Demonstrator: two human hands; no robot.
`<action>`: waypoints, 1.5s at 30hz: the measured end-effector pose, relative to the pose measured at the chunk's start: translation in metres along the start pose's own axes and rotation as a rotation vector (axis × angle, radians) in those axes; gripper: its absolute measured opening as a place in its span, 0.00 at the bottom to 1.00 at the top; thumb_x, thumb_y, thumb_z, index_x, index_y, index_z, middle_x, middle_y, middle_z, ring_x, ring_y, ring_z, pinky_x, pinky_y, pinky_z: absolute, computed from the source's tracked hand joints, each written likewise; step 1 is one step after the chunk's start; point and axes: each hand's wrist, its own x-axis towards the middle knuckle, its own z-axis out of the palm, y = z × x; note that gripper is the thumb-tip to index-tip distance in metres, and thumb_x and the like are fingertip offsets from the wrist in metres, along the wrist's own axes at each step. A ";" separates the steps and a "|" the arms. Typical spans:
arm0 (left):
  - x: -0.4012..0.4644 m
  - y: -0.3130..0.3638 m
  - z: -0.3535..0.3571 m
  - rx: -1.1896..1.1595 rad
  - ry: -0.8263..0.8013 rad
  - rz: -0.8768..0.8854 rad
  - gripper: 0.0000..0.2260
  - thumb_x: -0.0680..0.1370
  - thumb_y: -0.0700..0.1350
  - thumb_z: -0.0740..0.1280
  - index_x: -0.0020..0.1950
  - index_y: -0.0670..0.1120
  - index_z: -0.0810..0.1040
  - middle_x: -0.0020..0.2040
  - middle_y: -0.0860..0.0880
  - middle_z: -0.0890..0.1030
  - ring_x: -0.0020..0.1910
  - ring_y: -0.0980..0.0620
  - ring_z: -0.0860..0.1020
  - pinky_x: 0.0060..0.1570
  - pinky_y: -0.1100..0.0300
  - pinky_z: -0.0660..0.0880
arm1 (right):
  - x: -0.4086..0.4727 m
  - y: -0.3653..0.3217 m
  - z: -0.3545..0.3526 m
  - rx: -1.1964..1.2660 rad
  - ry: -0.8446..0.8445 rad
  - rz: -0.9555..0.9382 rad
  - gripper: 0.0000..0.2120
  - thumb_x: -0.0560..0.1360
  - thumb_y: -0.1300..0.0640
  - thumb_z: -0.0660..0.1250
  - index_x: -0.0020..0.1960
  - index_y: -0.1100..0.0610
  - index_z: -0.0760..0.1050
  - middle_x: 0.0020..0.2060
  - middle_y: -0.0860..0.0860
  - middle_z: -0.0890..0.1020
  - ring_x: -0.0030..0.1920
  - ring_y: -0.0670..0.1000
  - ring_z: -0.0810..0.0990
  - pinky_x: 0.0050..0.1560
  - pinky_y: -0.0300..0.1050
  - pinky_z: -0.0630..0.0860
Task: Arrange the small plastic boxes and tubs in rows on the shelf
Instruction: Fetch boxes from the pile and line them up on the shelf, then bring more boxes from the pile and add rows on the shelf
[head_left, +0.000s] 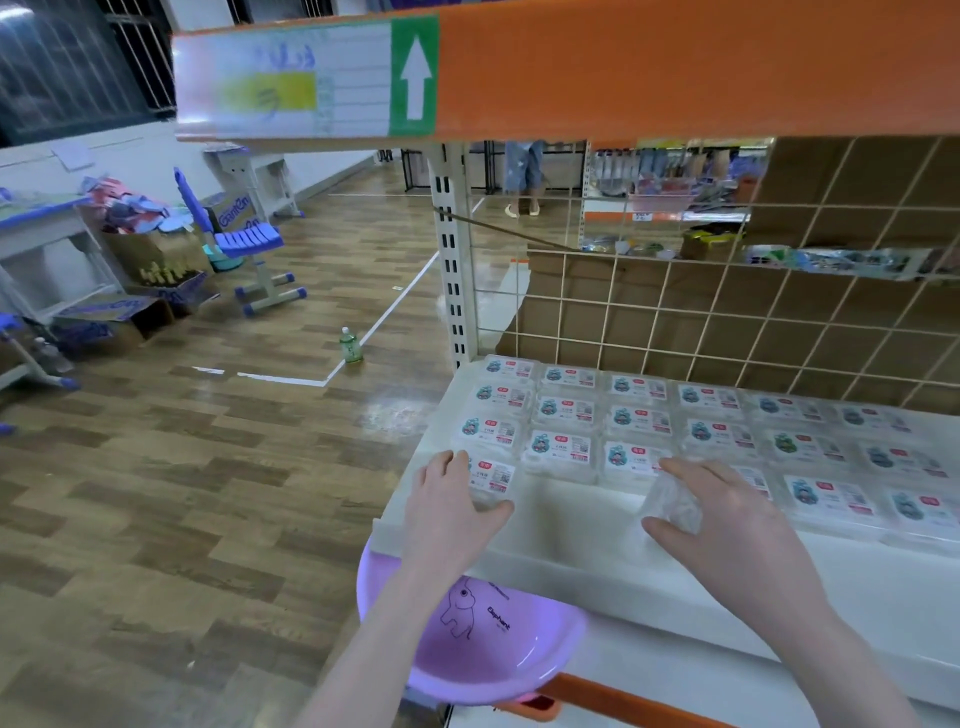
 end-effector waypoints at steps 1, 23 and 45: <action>-0.001 -0.001 0.001 0.011 -0.002 0.014 0.25 0.70 0.55 0.69 0.61 0.44 0.70 0.63 0.52 0.69 0.61 0.50 0.65 0.58 0.59 0.67 | -0.002 -0.002 0.000 -0.016 0.010 0.015 0.27 0.70 0.50 0.71 0.67 0.48 0.70 0.63 0.47 0.74 0.59 0.52 0.74 0.53 0.42 0.68; -0.047 0.047 0.019 0.205 0.071 0.367 0.29 0.78 0.61 0.55 0.75 0.49 0.57 0.76 0.50 0.56 0.74 0.50 0.53 0.71 0.59 0.48 | -0.057 0.062 -0.057 -0.085 0.245 0.291 0.26 0.70 0.52 0.72 0.66 0.51 0.71 0.61 0.53 0.76 0.57 0.59 0.76 0.46 0.47 0.70; -0.135 0.316 0.169 0.146 -0.043 0.536 0.27 0.78 0.59 0.58 0.75 0.50 0.60 0.75 0.53 0.58 0.74 0.52 0.54 0.71 0.59 0.55 | -0.074 0.342 -0.201 -0.038 0.243 0.294 0.27 0.69 0.52 0.72 0.66 0.53 0.72 0.58 0.52 0.76 0.54 0.56 0.76 0.49 0.46 0.71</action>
